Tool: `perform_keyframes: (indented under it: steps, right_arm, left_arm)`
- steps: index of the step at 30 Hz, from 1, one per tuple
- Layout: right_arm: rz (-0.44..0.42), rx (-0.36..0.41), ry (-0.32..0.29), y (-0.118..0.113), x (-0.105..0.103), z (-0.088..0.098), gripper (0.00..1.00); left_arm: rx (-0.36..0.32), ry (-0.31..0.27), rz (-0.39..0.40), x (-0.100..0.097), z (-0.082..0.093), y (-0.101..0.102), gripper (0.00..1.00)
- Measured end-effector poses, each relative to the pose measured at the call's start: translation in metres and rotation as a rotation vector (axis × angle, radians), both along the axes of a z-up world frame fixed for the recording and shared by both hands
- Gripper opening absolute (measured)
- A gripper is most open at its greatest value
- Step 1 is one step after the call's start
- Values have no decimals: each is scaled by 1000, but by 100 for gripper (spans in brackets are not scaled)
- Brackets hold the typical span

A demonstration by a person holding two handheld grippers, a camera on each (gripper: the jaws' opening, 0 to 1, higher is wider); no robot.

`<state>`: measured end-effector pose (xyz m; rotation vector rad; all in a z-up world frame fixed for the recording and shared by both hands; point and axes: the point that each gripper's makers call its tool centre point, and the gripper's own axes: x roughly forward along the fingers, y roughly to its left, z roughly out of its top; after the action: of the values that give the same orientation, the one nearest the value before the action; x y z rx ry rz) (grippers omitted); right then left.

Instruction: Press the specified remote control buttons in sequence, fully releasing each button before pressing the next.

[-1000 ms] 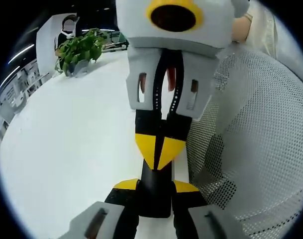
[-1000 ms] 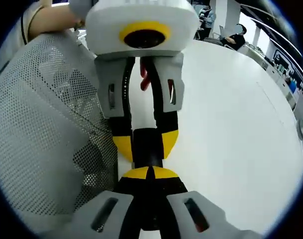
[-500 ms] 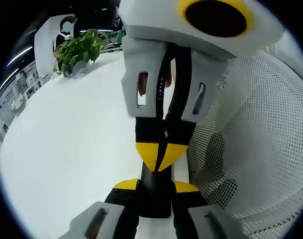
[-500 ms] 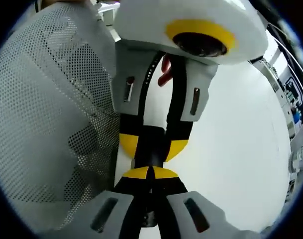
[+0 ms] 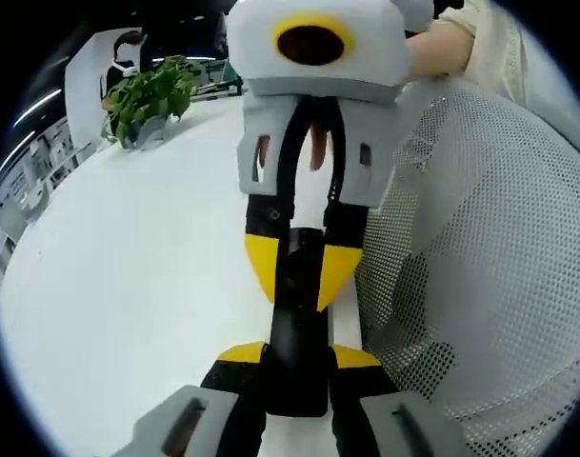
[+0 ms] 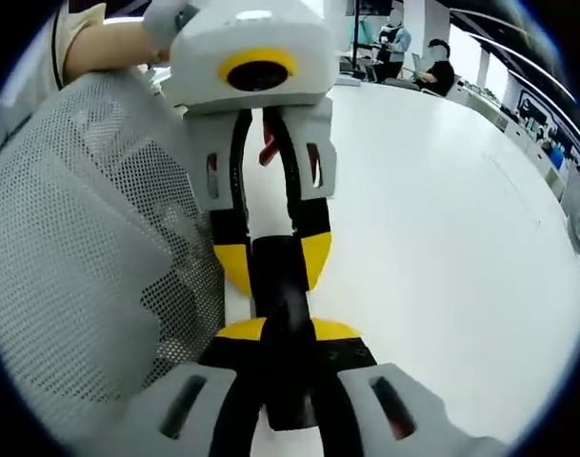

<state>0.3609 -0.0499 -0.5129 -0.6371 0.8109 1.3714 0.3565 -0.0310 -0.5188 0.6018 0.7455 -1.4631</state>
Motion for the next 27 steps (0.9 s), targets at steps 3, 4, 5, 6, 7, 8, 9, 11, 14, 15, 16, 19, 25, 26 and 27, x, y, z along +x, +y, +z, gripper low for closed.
perform_keyframes:
  steps: [3, 4, 5, 6, 7, 8, 9, 11, 14, 15, 16, 19, 25, 26, 27]
  right_arm:
    - [-8, -9, 4, -8, 0, -2, 22]
    - [-6, -13, 6, -9, -1, -3, 23]
    - [-7, -11, 7, -11, 0, -2, 22]
    - [-6, -14, 8, -12, -1, -2, 22]
    - [-8, -18, 8, -12, -1, -3, 23]
    - [-10, -20, 2, -13, 0, -2, 23]
    - [-10, -20, 0, -13, 0, -2, 23]
    - [-14, -18, 7, -14, -1, -2, 23]
    - [-15, -19, 12, -17, -2, -3, 24]
    - [-15, -21, 13, -17, -2, -4, 24]
    - [-11, -38, 9, -20, -3, -5, 25]
    - [21, -83, -21, -27, -5, -12, 26]
    - [13, -75, -20, -25, -5, -10, 25]
    - [19, -78, -26, -25, -4, -11, 25]
    - [21, -79, -27, -25, -5, -11, 25]
  left_arm:
    - [-1, 1, 1, 0, 0, 0, 24]
    - [-1, 2, 3, 0, 0, 0, 24]
    - [-1, 0, 0, 0, 0, 0, 24]
    - [-1, 1, 1, 0, 0, 0, 24]
    - [-1, 1, 2, 0, 0, 0, 24]
    - [-1, 1, 2, 0, 0, 0, 24]
    - [-1, 0, 2, 0, 1, 0, 24]
    - [-1, 0, 2, -1, 1, 0, 24]
    - [-1, 0, 2, -1, 1, 0, 24]
    - [-1, 0, 2, -1, 1, 0, 24]
    - [-1, 1, 3, -1, 1, 0, 24]
    - [-2, 2, 3, -1, 2, 0, 24]
    - [-3, 3, 3, -1, 2, 0, 24]
    - [-3, 3, 4, -1, 2, 0, 24]
    - [-4, 6, 6, -1, 2, 0, 24]
